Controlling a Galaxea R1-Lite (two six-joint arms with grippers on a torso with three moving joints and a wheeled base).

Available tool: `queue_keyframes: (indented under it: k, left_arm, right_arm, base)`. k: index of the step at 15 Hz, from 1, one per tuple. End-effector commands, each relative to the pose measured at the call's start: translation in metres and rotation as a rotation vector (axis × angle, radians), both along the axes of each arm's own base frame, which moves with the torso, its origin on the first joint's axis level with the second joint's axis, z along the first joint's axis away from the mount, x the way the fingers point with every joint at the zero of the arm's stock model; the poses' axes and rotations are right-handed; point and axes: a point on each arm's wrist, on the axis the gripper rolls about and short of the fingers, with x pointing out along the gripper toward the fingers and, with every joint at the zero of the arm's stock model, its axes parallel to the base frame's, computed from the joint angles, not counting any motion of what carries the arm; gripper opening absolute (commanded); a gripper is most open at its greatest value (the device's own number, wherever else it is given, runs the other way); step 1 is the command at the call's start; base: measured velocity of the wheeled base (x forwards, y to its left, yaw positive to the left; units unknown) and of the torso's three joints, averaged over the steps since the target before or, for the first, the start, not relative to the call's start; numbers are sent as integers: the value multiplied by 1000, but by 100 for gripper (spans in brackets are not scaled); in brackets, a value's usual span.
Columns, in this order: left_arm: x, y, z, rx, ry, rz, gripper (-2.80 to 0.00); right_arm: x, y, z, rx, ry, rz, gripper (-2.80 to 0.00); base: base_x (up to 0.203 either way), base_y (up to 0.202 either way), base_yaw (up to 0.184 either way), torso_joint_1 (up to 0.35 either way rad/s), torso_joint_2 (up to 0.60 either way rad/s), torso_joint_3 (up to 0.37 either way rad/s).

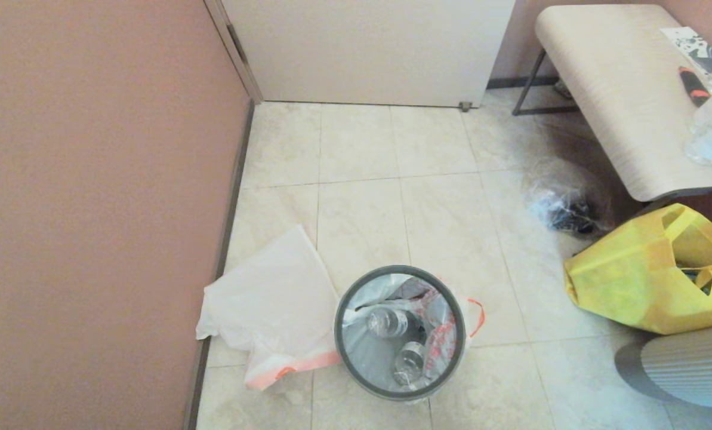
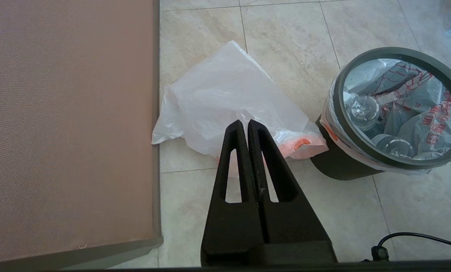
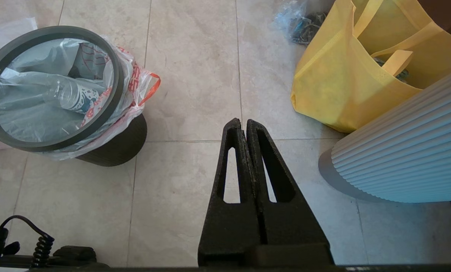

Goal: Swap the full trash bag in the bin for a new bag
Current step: Place the trash can ring on the floor

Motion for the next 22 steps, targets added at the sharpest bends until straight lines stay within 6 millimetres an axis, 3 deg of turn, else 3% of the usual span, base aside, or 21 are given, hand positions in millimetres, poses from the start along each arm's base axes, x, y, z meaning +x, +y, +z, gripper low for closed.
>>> queue_keyframes:
  k: [1, 15, 18, 22]
  left_arm:
    - [1, 0, -2, 0, 9, 0, -280]
    - [1, 0, -2, 0, 9, 0, -280]
    - [1, 0, -2, 0, 9, 0, -280]
    - [1, 0, -2, 0, 9, 0, -280]
  right_arm:
    - [1, 0, -3, 1, 12, 0, -280]
    - [2, 0, -2, -11, 28, -4, -280]
    - [-3, 0, 13, -28, -19, -3, -280]
    - [12, 0, 50, -41, 101, 4, -280]
  base:
    - [0, 0, 0, 0, 0, 0]
    - [0, 0, 0, 0, 0, 0]
    - [0, 0, 0, 0, 0, 0]
    - [0, 0, 0, 0, 0, 0]
